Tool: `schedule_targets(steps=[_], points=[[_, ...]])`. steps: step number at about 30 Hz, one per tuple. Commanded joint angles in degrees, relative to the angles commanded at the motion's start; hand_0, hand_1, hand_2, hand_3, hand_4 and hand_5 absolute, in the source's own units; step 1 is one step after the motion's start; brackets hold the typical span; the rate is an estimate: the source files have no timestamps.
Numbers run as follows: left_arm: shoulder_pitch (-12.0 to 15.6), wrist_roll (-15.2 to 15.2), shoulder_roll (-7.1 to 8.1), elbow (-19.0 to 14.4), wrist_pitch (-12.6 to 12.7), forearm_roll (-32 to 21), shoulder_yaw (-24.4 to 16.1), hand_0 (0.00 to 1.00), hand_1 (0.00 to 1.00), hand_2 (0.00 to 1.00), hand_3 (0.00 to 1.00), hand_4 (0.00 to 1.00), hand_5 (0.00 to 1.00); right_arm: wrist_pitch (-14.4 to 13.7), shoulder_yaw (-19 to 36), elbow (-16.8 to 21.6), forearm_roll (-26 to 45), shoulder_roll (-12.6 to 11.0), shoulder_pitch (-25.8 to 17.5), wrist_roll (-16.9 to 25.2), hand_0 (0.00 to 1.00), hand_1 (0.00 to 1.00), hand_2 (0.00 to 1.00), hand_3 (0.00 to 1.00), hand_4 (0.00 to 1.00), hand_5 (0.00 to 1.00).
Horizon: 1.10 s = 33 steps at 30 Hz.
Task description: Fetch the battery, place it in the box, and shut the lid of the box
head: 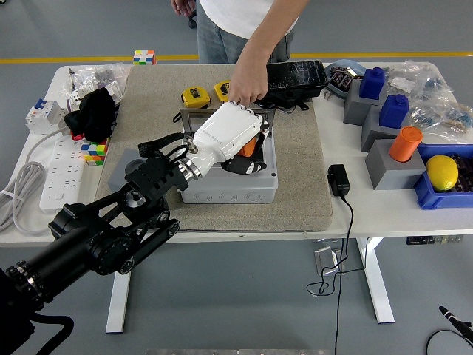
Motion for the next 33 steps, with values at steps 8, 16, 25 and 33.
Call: schedule_targets(steps=[8, 16, 25, 33], points=[[-1.2, -0.9, -1.49, 3.5, 0.7, -2.1, -1.1, 0.017, 0.002, 0.043, 0.038, 0.691, 0.205, 0.0, 0.1, 0.0, -0.2, 0.0, 0.1, -0.1, 0.916, 0.894, 0.831, 0.919, 0.998, 0.998], [-0.6, -1.5, -1.5, 5.1, 0.7, -3.3, -1.1, 0.016, 0.002, 0.044, 0.038, 0.701, 0.207, 0.0, -0.3, 0.0, 0.3, 0.1, 0.1, 0.0, 0.916, 0.894, 0.83, 0.919, 0.998, 0.998], [0.3, -1.6, -1.5, 5.8, 0.9, -3.8, -0.9, 0.017, 0.002, 0.043, 0.04, 0.698, 0.217, 0.0, 0.0, 0.0, -0.2, 0.0, 0.1, -0.1, 0.916, 0.894, 0.831, 0.919, 0.998, 0.998], [0.9, -1.6, -1.5, 5.9, 0.9, -4.1, -0.4, 0.021, 0.002, 0.045, 0.041, 0.692, 0.225, 0.0, -0.7, 0.0, 0.5, 0.0, 0.0, -0.1, 0.915, 0.895, 0.831, 0.919, 0.998, 0.998]])
